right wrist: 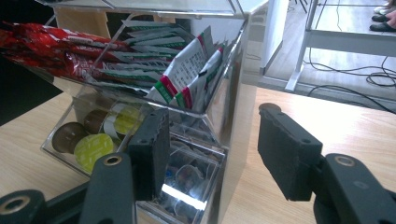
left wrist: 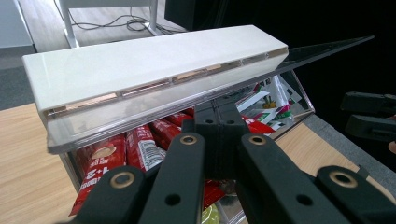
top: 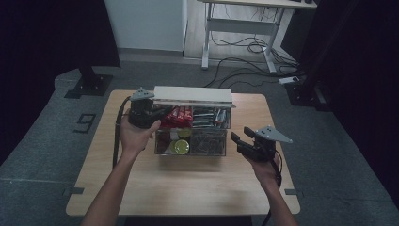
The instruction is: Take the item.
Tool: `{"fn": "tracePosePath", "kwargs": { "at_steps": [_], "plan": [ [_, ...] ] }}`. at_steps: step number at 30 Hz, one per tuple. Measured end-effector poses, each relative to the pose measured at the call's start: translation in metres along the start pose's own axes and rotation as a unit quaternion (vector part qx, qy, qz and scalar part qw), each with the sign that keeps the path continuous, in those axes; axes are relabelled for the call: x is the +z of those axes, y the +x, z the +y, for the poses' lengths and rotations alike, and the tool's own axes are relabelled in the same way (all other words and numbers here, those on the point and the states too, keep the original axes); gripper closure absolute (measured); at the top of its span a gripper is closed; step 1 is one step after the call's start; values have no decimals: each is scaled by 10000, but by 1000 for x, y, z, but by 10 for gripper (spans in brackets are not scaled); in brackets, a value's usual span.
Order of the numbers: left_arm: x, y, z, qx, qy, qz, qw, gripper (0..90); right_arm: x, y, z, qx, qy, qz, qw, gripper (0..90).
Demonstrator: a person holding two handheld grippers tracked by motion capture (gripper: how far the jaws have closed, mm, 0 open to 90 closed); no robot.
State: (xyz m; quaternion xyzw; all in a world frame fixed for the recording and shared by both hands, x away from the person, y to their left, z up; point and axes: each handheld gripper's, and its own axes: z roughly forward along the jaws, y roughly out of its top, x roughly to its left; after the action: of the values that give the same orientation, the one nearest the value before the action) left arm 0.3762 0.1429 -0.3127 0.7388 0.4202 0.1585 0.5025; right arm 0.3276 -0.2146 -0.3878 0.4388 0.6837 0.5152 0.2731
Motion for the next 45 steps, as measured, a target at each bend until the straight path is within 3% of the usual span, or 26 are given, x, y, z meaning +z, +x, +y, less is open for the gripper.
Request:
{"fn": "tracePosePath", "kwargs": {
  "at_steps": [14, 45],
  "plan": [
    [0, 1, 1, -21, 4, -23, 10000, 900, 10, 6, 10, 0, 55, 128, 9999, 445],
    [0, 0, -1, -29, -26, -23, 10000, 900, 32, 31, 36, -309, 123, 309, 9990, 467]
  ]
}}
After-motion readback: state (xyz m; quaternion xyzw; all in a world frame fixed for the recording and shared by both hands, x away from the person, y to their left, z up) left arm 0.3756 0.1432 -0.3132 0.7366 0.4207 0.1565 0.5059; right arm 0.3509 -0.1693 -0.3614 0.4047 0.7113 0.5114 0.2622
